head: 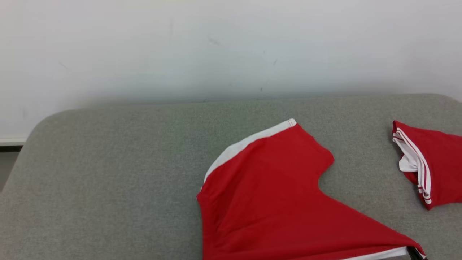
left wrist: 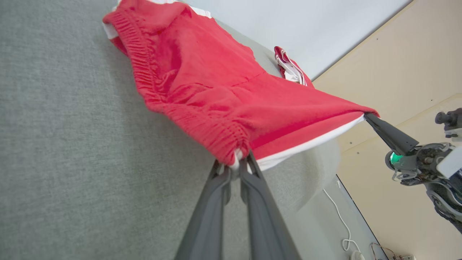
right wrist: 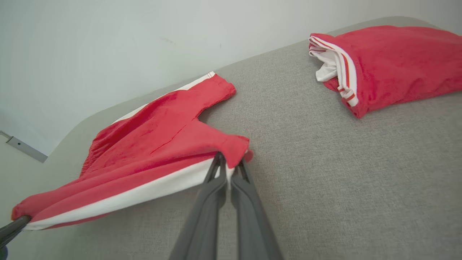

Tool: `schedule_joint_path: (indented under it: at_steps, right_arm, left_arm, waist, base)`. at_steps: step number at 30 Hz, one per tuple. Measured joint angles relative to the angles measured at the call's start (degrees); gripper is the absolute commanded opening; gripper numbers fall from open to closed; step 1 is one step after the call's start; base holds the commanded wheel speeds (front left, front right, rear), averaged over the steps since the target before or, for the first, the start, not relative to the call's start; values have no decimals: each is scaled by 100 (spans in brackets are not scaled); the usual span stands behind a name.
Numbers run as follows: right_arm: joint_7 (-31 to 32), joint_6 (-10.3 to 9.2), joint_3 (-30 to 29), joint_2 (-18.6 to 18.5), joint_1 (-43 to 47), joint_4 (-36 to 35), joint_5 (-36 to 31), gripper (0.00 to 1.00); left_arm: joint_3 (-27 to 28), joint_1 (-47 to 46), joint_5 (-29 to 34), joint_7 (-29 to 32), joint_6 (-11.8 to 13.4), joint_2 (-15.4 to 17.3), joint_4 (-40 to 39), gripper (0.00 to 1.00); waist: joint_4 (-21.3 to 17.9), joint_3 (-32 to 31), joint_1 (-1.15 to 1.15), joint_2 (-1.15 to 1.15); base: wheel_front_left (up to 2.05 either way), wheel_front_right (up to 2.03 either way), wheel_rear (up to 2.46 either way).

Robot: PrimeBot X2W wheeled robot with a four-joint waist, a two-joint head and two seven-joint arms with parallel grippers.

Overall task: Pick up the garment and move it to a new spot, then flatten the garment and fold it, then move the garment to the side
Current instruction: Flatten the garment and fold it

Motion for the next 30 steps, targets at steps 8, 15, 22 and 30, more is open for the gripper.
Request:
schedule_joint_path:
  at_steps: [8,15,22,30]
  right_arm:
    - [343,0,-236,-125,326,-399,85,0]
    - [740,0,-86,-193,-813,-70,-36,0]
    - [987,-1,19,-190,-2544,826,-430,0]
    - [1389,-1,-76,-48,-4272,1885,-1079,0]
  left_arm:
    - [36,303,-65,42,241,66,-723,0]
    - [335,-315,-379,374,152,-21,-759,0]
    - [598,-1400,-568,753,4,-390,-423,0]
    - [750,-2658,-843,1224,-78,-1102,419,0]
  waist:
    - [63,-210,1,0]
    - [228,179,2,0]
    - [581,807,3,0]
    - [1070,1576,4,0]
  base:
    - [0,0,0]
    - [0,0,0]
    - [0,0,0]
    - [0,0,0]
